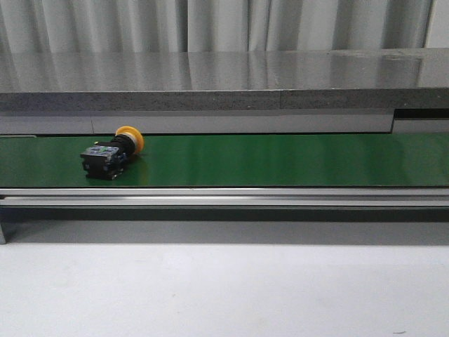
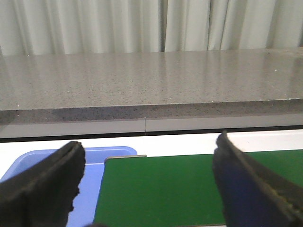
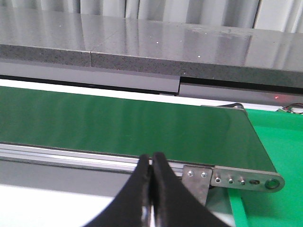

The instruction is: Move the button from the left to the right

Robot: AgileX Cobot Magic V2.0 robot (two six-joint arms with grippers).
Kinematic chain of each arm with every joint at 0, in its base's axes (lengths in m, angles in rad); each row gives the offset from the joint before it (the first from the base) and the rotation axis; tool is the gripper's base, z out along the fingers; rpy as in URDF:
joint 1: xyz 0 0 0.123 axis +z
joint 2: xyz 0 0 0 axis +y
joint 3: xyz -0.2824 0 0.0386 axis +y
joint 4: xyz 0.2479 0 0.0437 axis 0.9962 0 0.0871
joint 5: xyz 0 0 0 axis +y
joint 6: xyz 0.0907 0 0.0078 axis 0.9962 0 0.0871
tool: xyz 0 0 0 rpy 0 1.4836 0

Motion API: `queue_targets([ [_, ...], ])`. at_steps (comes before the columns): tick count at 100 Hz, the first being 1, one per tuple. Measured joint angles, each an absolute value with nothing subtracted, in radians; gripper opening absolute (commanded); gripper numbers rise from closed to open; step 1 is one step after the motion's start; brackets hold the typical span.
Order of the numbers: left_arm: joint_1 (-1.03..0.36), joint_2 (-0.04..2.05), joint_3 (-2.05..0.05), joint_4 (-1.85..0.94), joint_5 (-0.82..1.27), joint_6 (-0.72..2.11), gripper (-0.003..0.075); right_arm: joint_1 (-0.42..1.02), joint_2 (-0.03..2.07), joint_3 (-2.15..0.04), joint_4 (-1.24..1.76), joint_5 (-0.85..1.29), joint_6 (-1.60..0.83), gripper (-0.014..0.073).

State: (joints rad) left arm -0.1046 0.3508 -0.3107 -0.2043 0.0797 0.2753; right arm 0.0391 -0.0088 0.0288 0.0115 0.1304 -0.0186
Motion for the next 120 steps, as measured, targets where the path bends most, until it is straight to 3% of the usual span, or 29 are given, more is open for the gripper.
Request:
queue_targets([
  [13,-0.105,0.351,-0.311,-0.204,0.08,0.275,0.0494,0.039,-0.009,0.029,0.012,0.13,-0.019,-0.0068],
  [22,-0.105,0.351,-0.311,-0.204,0.08,0.275,0.0421,0.039,-0.009,0.029,0.012,0.13,-0.019,-0.0068],
  [53,-0.105,0.351,-0.311,-0.204,0.08,0.275,0.0004,0.039,-0.009,0.029,0.012,0.13,-0.019,-0.0068],
  [120,-0.105,0.351,-0.311,-0.204,0.078,0.275,0.0005,0.039,-0.009,0.015,0.012,0.0,-0.019,-0.0068],
])
